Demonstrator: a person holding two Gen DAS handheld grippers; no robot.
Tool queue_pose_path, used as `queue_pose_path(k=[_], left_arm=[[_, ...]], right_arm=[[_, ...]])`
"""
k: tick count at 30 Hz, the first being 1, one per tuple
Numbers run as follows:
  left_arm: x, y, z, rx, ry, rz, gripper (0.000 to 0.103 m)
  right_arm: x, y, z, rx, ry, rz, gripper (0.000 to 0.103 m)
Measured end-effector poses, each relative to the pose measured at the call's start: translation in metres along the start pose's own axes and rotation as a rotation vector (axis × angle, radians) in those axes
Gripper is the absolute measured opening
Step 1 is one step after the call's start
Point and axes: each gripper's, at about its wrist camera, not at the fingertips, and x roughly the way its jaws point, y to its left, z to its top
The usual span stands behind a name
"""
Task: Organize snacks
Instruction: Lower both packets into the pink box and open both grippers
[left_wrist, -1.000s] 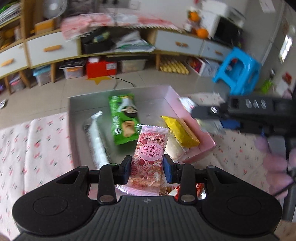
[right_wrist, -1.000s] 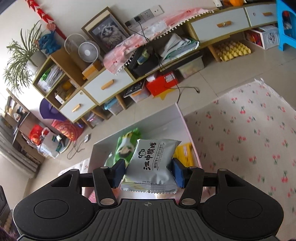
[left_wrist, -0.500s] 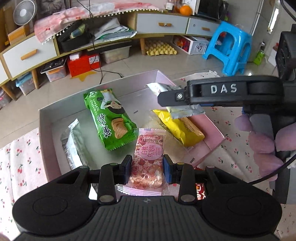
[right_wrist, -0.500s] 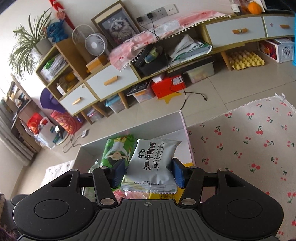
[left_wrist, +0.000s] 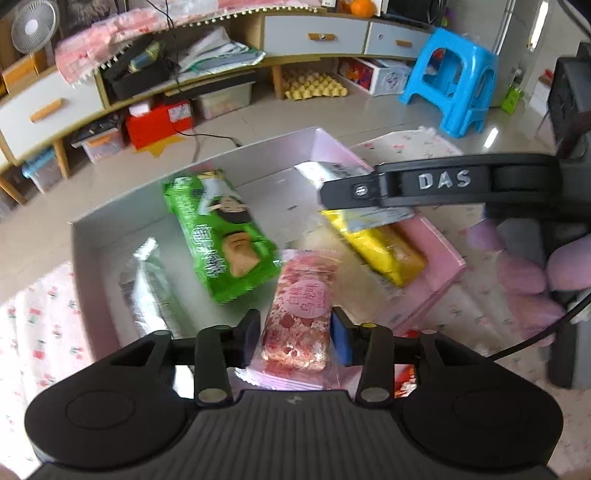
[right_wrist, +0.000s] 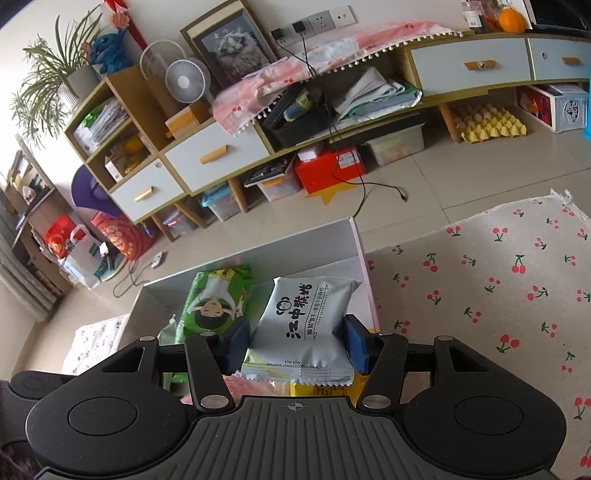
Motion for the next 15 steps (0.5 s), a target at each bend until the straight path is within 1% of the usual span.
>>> queue_pose_path(k=[4,6,7,9,11,13,15], left_arm=[[0.000,-0.003,-0.002,0.026,-0.005,0.023,0.047],[0.001,-0.006,-0.003,0.057,-0.004,0.054,0.055],[0.002,-0.008,-0.004,0.073,0.004,0.072,0.056],[0.004,-0.009,-0.007,0.095,0.014,0.098,0.057],[0.001,-0.007,-0.008,0.083,0.002,0.101,0.057],[-0.002,-0.007,-0.008,0.074,-0.005,0.099,0.058],[-0.006,-0.008,-0.008,0.073,-0.015,0.105,0.065]], right_arm=[[0.000,-0.001,0.000,0.008,-0.002,0.000,0.056],[0.000,0.000,0.000,0.006,-0.001,0.000,0.056],[0.000,-0.001,0.001,0.007,0.000,0.002,0.056],[0.000,-0.001,0.001,0.006,0.005,0.005,0.060],[-0.002,0.000,0.002,0.008,0.003,0.010,0.068],[-0.004,0.000,0.004,0.021,0.001,0.022,0.070],[-0.008,0.001,0.005,0.034,0.000,0.027,0.074]])
